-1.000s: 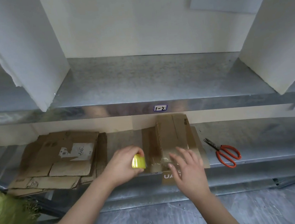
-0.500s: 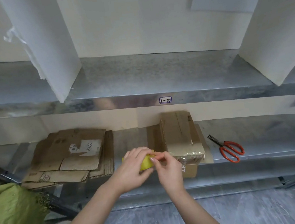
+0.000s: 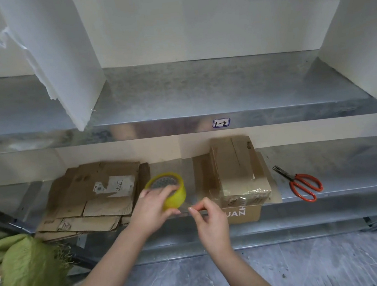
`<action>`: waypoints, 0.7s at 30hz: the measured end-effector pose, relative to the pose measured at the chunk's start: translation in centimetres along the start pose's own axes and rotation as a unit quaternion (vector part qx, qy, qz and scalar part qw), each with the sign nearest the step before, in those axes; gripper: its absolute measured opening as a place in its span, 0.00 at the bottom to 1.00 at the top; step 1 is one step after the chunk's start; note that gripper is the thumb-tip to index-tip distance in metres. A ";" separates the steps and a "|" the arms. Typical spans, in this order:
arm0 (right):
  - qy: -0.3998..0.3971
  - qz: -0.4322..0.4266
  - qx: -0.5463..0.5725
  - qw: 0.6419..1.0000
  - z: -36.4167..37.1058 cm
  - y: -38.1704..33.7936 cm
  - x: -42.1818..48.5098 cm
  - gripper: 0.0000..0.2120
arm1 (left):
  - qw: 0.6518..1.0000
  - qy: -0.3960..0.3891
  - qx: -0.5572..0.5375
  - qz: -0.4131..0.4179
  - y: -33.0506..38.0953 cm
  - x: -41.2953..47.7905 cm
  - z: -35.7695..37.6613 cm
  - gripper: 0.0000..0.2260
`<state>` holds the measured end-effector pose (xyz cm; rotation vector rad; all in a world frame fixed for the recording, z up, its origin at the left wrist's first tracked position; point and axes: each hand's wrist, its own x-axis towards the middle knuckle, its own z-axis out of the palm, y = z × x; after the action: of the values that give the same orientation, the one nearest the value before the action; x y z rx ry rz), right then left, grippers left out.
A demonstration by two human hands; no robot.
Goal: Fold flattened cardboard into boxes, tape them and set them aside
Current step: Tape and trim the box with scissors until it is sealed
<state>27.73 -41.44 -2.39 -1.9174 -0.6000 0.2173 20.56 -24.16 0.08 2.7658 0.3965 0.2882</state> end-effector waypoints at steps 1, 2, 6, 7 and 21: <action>0.000 0.004 0.002 1.000 0.4 0.1 -0.2 0.09 | 1.000 0.004 0.013 -0.009 -0.4 0.3 0.3 0.29; 0.002 0.024 0.011 1.000 0.7 0.3 -0.2 0.09 | 1.000 0.001 0.027 -0.014 -0.7 0.6 0.7 0.29; 0.028 0.160 0.046 0.986 2.2 1.4 1.6 0.12 | 0.998 -0.033 0.053 -0.019 -1.9 1.1 3.0 0.33; 0.025 0.182 0.044 0.982 2.6 1.7 2.1 0.12 | 0.998 -0.034 0.052 -0.024 -2.2 1.2 3.5 0.33; -0.052 0.174 -0.224 0.957 5.1 4.8 4.6 0.08 | 0.994 -0.076 0.029 -0.074 -4.4 0.4 7.2 0.34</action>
<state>31.05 -36.51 -8.24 -2.4629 -0.3955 0.4382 21.64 -22.15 -8.08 2.7730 0.5739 0.0305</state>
